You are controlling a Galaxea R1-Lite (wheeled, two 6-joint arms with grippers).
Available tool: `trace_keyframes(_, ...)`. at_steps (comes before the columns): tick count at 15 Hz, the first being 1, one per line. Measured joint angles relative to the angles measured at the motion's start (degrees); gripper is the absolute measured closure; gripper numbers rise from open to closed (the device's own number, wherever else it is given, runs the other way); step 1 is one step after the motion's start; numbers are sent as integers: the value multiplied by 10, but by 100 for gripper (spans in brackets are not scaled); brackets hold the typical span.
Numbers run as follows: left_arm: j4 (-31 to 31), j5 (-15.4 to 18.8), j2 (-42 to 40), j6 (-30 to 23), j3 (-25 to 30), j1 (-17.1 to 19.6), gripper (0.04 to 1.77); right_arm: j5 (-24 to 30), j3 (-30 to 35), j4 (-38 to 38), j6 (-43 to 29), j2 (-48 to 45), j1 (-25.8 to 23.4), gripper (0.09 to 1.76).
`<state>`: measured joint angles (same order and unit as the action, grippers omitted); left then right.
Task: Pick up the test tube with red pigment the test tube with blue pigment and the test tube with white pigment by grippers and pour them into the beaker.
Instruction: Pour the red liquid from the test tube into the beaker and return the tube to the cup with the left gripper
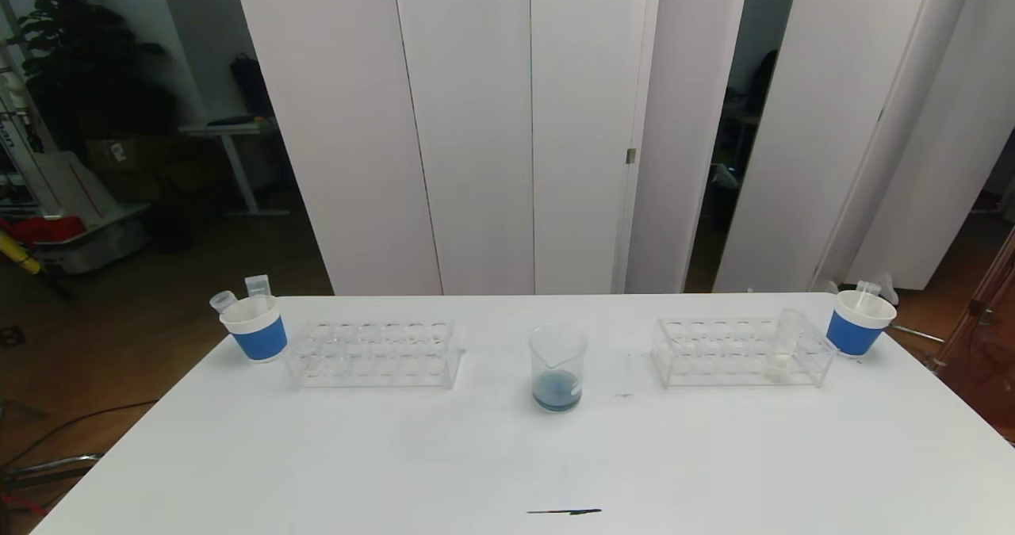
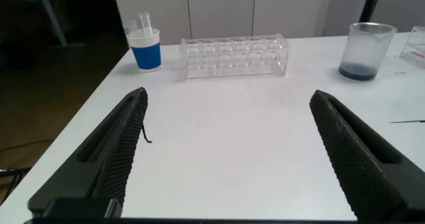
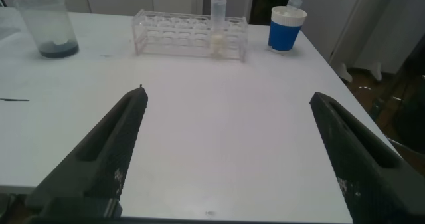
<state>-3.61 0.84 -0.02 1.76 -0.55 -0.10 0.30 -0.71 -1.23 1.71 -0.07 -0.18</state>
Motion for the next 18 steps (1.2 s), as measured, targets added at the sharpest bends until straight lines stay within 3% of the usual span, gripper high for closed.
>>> trace_keyframes(2,34,-2,-1,-2,4,0,7,0,0,0,0,0,0,10)
trace_keyframes(18,38,-2,-2,-2,5,0,7,5,0,1,2,0,0,10)
